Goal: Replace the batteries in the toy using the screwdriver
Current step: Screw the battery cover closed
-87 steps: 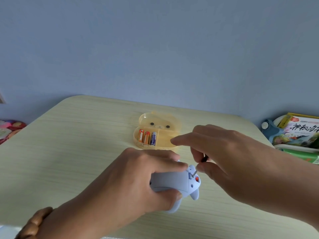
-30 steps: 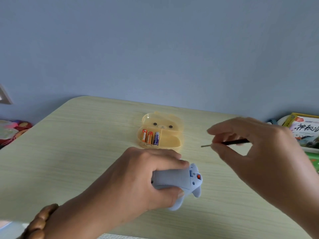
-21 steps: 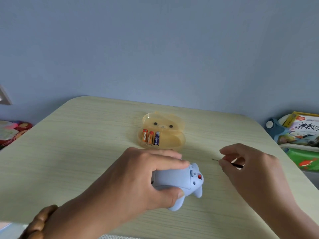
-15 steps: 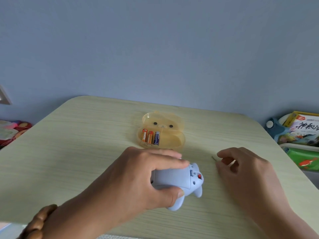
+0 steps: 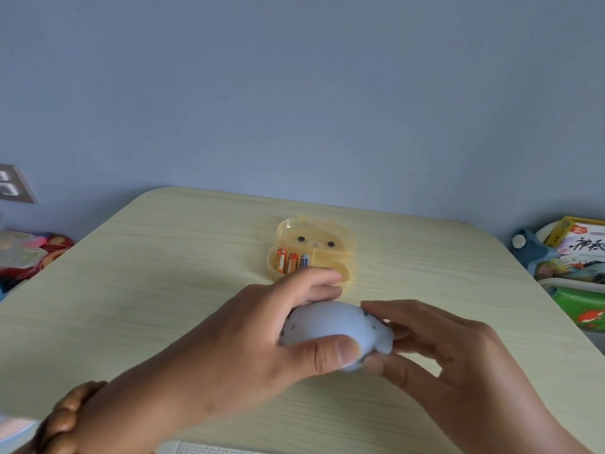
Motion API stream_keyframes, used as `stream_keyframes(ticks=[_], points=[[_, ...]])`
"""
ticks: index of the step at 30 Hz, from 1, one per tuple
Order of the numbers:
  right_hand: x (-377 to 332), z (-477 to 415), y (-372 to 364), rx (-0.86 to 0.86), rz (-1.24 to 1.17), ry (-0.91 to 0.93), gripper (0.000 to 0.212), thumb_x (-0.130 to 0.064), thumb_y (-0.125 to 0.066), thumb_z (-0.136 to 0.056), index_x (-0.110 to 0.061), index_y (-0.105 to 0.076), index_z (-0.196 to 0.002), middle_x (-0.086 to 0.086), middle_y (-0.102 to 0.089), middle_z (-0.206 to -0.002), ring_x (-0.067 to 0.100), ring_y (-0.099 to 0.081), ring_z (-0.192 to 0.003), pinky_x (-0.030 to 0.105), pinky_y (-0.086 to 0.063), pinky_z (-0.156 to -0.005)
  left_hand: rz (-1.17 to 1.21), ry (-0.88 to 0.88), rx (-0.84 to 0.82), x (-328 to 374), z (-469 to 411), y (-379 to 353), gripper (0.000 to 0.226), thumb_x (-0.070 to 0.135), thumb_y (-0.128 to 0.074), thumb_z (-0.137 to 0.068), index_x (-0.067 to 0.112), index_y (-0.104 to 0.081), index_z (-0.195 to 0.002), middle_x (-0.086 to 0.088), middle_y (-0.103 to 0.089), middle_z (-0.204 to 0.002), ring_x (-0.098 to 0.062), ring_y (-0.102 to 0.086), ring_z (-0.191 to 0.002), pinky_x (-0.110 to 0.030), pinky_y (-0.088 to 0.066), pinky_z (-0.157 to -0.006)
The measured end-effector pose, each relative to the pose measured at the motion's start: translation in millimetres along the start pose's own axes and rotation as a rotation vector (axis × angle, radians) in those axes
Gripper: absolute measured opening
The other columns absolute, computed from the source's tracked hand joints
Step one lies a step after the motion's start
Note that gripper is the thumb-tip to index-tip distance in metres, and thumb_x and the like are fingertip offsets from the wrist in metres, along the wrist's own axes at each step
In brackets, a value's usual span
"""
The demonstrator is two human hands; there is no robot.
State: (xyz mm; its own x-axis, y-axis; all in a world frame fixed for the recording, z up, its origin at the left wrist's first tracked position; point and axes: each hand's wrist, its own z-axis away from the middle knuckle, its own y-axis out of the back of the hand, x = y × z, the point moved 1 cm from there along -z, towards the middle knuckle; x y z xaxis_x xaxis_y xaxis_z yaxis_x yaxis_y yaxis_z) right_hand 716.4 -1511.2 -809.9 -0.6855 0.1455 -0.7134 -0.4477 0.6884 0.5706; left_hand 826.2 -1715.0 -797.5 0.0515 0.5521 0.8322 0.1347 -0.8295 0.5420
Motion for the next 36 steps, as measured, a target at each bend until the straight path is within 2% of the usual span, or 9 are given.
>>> stream_keyframes(ticks=[3,7,9,11,15,21,27,32,36], points=[[-9,-6,3,0.056,-0.185,-0.171,0.034,-0.061,-0.070,-0.076,-0.036,-0.076,-0.098,-0.005,-0.080,-0.080,0.005,-0.075,-0.070,0.017,-0.059,-0.067,0.020,0.042,0.030,-2,-11,6,0.088,0.080,-0.081,-0.043,0.055,-0.060,-0.124,0.027,-0.060,-0.135,0.012,-0.062,-0.109,-0.015,-0.049,-0.099],[-19,-23,3,0.008,-0.273,-0.323,0.042,-0.060,-0.054,-0.088,-0.025,-0.076,-0.083,0.006,-0.067,-0.052,0.019,-0.057,-0.042,0.031,-0.046,-0.047,-0.195,-0.071,0.121,17,-2,8,0.083,0.056,-0.086,-0.063,0.060,-0.038,-0.131,0.021,-0.066,-0.111,0.000,-0.068,-0.095,-0.013,-0.052,-0.077],[-21,-29,1,-0.057,-0.343,-0.337,0.035,-0.060,-0.056,-0.089,-0.033,-0.072,-0.105,0.003,-0.071,-0.063,0.021,-0.063,-0.048,0.033,-0.049,-0.048,-0.153,-0.081,0.134,16,-3,14,0.074,0.056,-0.080,-0.070,0.058,-0.038,-0.131,0.018,-0.070,-0.105,-0.006,-0.070,-0.090,-0.016,-0.054,-0.075],[-19,-34,4,-0.185,-0.254,-0.291,0.056,-0.067,-0.070,-0.077,-0.044,-0.055,-0.125,-0.004,-0.076,-0.083,0.018,-0.070,-0.061,0.030,-0.056,-0.059,-0.100,-0.076,0.118,8,-7,23,0.066,0.060,-0.076,-0.074,0.054,-0.042,-0.130,0.012,-0.073,-0.103,-0.014,-0.071,-0.086,-0.029,-0.057,-0.079],[-19,-59,12,-0.237,0.089,-0.158,0.064,-0.057,-0.084,-0.062,-0.046,-0.058,-0.119,-0.019,-0.070,-0.088,0.007,-0.060,-0.063,0.019,-0.051,-0.061,0.018,-0.044,0.038,-3,-21,48,0.066,0.059,-0.076,-0.071,0.053,-0.049,-0.130,0.007,-0.072,-0.118,-0.019,-0.072,-0.104,-0.049,-0.056,-0.094],[-4,-148,7,-0.090,0.186,-0.040,0.054,-0.070,-0.075,-0.063,-0.041,-0.068,-0.109,-0.014,-0.070,-0.083,0.005,-0.062,-0.068,0.016,-0.048,-0.060,-0.088,-0.001,0.053,-6,-79,115,0.080,0.049,-0.092,-0.053,0.054,-0.058,-0.125,0.015,-0.069,-0.125,-0.011,-0.071,-0.109,-0.042,-0.056,-0.099],[40,-229,-25,-0.160,0.373,-0.029,0.069,-0.075,-0.066,-0.072,-0.034,-0.062,-0.128,-0.017,-0.064,-0.099,0.008,-0.062,-0.092,0.035,-0.056,-0.085,-0.095,0.066,0.175,-57,-135,142,0.071,0.046,-0.089,-0.057,0.038,-0.062,-0.122,0.012,-0.069,-0.125,0.000,-0.065,-0.116,-0.038,-0.047,-0.111],[69,-247,-53,-0.207,0.402,-0.128,0.074,-0.073,-0.065,-0.076,-0.034,-0.054,-0.137,-0.013,-0.063,-0.106,0.011,-0.061,-0.100,0.035,-0.053,-0.090,0.016,0.102,0.275,-111,-147,136,0.052,0.029,-0.086,-0.071,0.034,-0.064,-0.118,0.011,-0.073,-0.119,-0.003,-0.068,-0.113,-0.033,-0.050,-0.106],[76,-259,-70,-0.229,0.421,-0.159,0.061,-0.070,-0.065,-0.077,-0.031,-0.062,-0.125,-0.010,-0.066,-0.104,0.014,-0.062,-0.097,0.037,-0.054,-0.087,0.012,0.132,0.315,-130,-154,134,0.051,0.010,-0.079,-0.085,0.016,-0.061,-0.133,0.011,-0.072,-0.119,0.005,-0.068,-0.108,-0.014,-0.053,-0.091]])
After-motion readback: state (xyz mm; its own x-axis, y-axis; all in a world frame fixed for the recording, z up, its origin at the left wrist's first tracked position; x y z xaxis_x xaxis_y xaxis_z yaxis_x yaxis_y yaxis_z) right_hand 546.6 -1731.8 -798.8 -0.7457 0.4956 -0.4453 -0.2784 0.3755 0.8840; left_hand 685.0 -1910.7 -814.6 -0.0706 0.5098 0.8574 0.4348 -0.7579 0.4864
